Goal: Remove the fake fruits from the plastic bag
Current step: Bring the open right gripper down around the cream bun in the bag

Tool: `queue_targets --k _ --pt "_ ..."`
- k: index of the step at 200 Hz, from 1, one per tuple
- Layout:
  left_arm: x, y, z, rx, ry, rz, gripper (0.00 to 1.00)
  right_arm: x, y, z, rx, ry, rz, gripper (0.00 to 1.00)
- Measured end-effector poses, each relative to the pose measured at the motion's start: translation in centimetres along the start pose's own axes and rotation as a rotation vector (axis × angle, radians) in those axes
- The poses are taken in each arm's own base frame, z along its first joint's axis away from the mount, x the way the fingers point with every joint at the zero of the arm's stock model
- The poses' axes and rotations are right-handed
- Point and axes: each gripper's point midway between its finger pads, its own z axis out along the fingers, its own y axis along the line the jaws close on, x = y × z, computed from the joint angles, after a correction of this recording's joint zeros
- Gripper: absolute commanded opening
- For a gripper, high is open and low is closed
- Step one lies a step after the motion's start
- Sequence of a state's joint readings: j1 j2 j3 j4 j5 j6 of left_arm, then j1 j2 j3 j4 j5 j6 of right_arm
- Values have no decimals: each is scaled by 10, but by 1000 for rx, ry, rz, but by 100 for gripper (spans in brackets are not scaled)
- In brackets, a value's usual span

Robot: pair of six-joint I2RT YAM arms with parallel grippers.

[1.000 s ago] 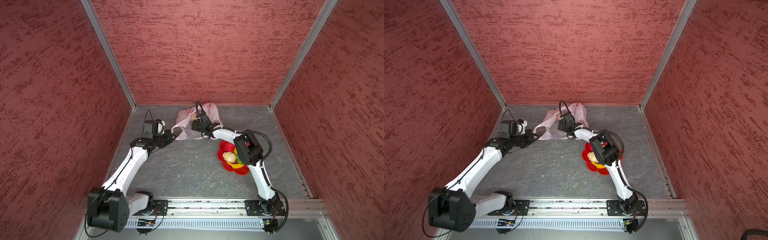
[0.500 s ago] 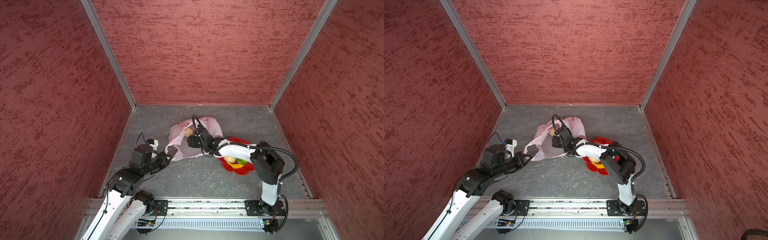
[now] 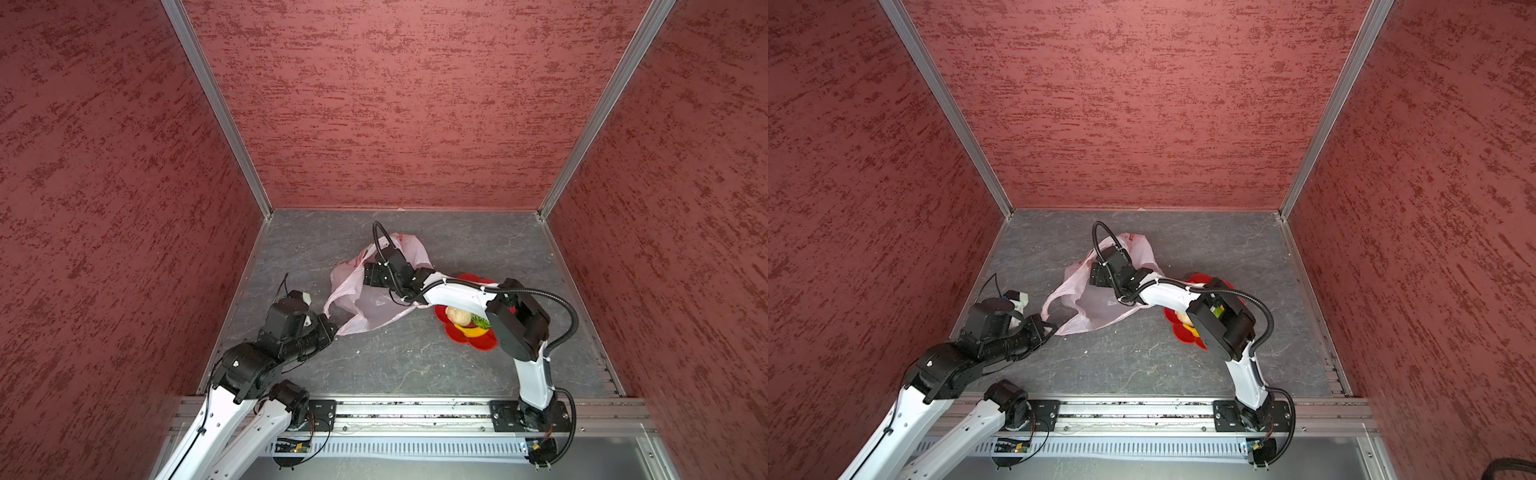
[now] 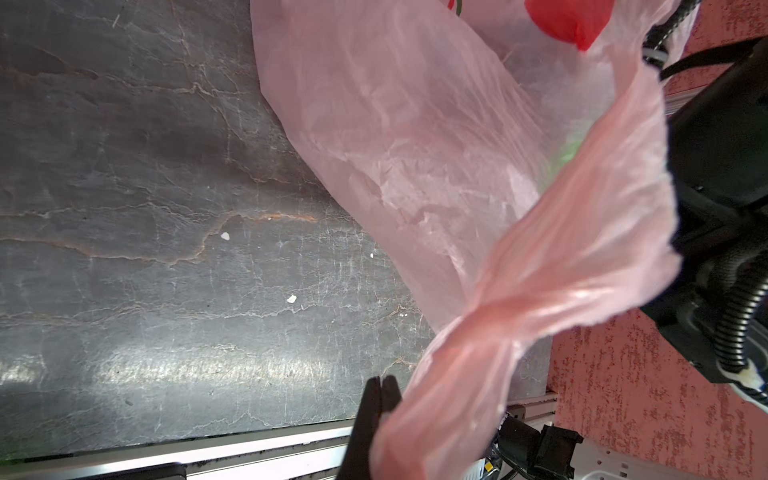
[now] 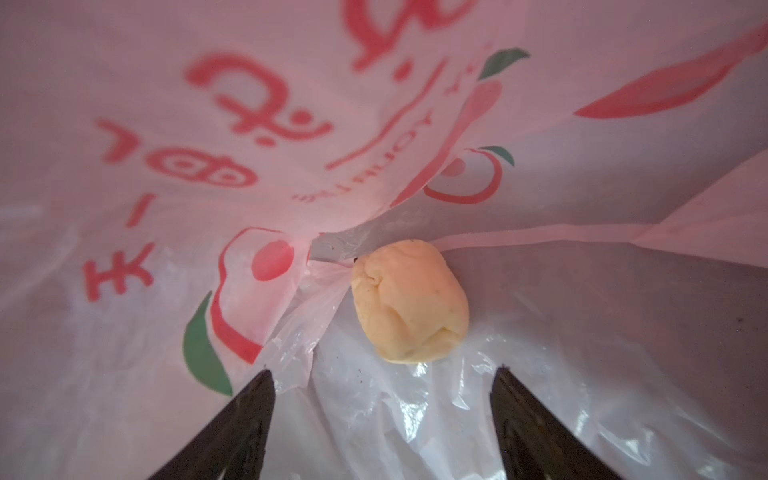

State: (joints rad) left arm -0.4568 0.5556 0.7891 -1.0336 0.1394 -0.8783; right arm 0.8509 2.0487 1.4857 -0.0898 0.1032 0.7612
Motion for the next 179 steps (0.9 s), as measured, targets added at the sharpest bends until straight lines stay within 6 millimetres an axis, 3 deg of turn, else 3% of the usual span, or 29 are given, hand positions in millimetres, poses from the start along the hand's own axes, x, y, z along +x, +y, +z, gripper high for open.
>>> queue_targets --k 53,105,136,179 --pt "-9 1 2 -17 -43 12 0 -1 2 23 14 16 3 83" --pt "-22 -7 16 -24 -61 33 0 -1 -8 42 41 27 7 86" --pt "-20 -8 20 -5 -48 44 0 0 -15 53 33 38 16 86" --pt "-13 -6 27 15 -28 62 0 -4 -4 68 -13 47 22 86"
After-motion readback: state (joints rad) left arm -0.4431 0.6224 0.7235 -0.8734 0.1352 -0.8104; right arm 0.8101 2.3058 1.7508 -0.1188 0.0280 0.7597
